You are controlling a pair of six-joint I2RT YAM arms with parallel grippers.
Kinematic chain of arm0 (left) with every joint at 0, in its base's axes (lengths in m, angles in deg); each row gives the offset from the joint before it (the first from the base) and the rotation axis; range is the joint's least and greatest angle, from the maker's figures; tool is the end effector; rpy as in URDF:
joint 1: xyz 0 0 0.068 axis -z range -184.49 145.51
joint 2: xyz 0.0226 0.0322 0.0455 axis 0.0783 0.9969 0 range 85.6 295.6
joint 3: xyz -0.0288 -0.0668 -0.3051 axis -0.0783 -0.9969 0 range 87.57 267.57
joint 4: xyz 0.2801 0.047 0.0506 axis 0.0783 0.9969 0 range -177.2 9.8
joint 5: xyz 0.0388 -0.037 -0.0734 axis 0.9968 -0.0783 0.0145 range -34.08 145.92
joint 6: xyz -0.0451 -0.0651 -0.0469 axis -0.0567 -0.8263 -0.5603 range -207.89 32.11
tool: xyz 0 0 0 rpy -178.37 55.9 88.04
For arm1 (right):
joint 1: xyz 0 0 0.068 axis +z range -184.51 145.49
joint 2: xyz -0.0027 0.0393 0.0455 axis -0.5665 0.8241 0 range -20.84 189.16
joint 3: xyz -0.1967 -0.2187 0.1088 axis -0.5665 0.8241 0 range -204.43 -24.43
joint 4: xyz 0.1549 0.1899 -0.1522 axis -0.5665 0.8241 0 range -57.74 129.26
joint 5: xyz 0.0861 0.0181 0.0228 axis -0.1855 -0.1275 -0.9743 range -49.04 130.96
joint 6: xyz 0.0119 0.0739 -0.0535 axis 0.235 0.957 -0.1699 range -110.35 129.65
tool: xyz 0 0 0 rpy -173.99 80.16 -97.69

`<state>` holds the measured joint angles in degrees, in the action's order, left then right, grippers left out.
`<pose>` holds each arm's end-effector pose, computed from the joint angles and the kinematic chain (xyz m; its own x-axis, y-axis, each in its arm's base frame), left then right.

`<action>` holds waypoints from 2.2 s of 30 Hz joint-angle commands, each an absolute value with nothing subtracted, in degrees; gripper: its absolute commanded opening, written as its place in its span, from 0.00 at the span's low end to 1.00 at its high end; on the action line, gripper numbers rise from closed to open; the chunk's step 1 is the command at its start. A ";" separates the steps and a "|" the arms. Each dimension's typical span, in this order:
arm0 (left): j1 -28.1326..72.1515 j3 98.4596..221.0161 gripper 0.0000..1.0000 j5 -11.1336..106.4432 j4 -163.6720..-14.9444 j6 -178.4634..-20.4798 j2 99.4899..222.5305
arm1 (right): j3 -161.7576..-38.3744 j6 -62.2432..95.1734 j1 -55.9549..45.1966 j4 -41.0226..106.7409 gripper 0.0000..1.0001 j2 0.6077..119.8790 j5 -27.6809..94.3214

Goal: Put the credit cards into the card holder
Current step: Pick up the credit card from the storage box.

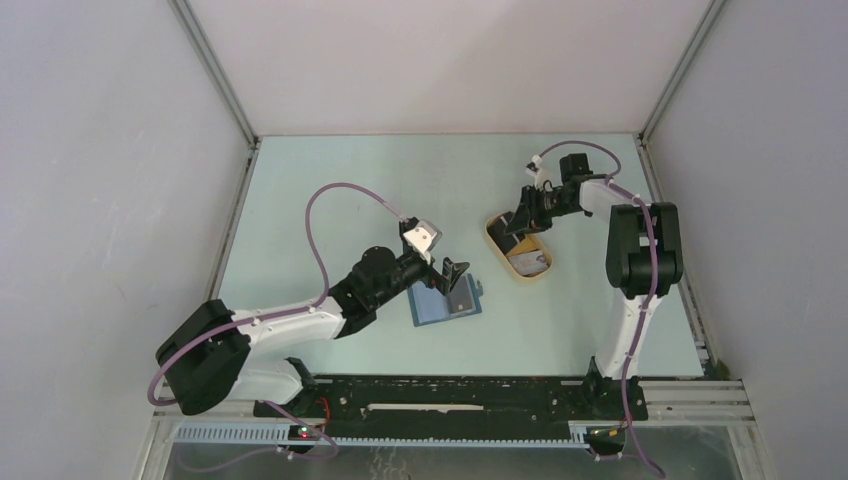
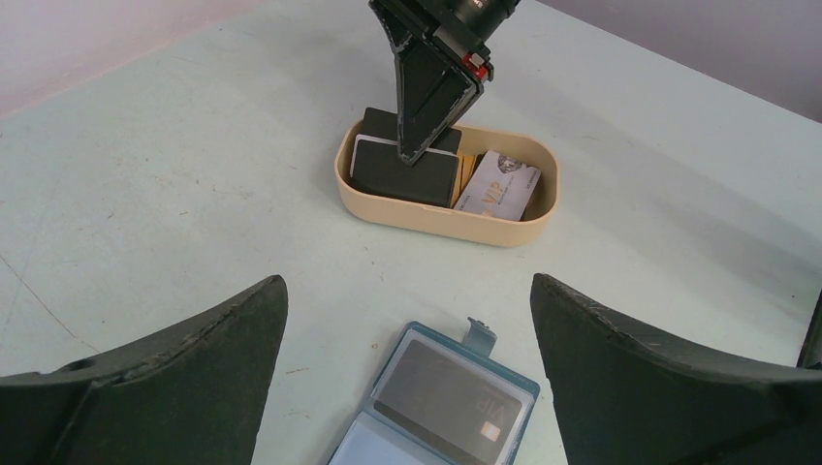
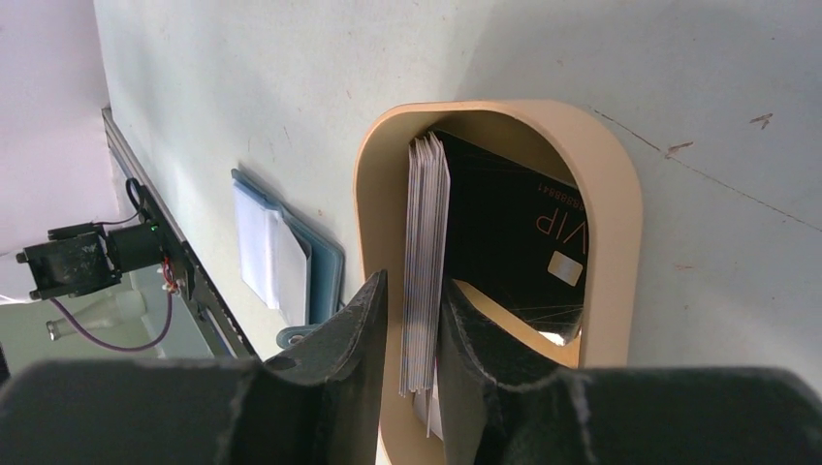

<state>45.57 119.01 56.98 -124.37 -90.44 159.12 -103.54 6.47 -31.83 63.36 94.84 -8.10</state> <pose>0.2147 -0.2540 0.2547 -0.0885 0.0364 -0.9954 0.7516 0.6583 -0.0427 0.4534 0.0837 0.1559 -0.9049 -0.0787 -0.4182 -0.3681 0.6377 0.6766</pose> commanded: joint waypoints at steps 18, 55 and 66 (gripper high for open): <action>45.35 119.73 1.00 56.36 -126.32 -89.42 159.26 | -104.02 8.40 -34.07 64.17 0.33 96.14 -11.59; 45.34 118.89 1.00 56.51 -127.17 -89.72 158.58 | -103.39 3.37 -39.16 65.45 0.00 87.46 -4.33; 44.38 115.09 1.00 59.42 -126.48 -97.04 148.59 | -99.74 -3.21 -36.91 66.71 0.00 72.30 -6.16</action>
<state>45.25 117.26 58.79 -124.35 -92.08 154.86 -101.16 1.31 -38.12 65.98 81.84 -4.56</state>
